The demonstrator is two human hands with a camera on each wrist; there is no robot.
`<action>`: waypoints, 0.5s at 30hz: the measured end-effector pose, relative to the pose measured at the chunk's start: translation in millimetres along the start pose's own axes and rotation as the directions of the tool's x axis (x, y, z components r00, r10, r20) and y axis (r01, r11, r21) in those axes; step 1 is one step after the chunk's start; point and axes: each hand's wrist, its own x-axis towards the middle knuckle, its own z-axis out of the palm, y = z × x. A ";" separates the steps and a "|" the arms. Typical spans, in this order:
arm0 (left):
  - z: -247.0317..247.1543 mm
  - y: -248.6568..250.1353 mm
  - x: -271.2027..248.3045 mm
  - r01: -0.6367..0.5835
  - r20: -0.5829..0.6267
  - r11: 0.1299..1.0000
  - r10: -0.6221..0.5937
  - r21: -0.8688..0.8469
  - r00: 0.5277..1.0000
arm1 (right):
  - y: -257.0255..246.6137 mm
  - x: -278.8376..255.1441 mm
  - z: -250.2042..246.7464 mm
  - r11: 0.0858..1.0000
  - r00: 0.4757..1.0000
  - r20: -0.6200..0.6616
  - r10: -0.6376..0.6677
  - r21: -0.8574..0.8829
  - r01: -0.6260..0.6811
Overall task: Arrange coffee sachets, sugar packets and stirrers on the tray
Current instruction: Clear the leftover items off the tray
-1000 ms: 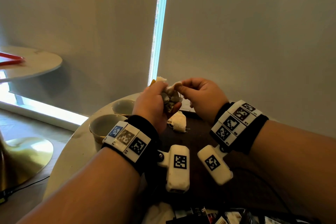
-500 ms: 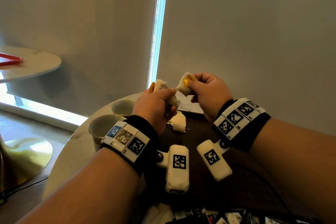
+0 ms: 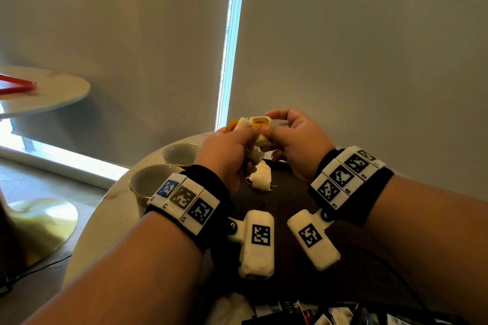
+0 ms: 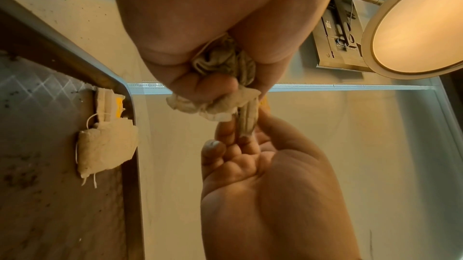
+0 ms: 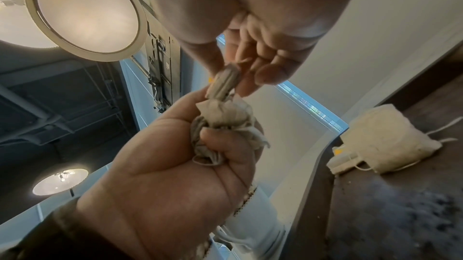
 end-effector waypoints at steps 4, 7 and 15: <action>1.3 1.8 -2.2 -0.010 -0.003 1.000 0.010 -0.028 1.000 | 3.6 -0.4 -7.0 1.000 0.998 0.056 -0.024 0.001 0.024; 2.7 -0.2 0.4 -0.007 -0.046 1.000 0.005 -0.028 0.999 | 7.5 0.9 -9.9 0.997 0.998 0.060 -0.016 -0.077 0.021; 1.7 14.2 -3.8 -0.200 -0.195 0.928 0.143 -0.314 0.970 | 19.8 20.6 -18.2 0.930 0.959 -0.035 0.281 -0.236 -0.281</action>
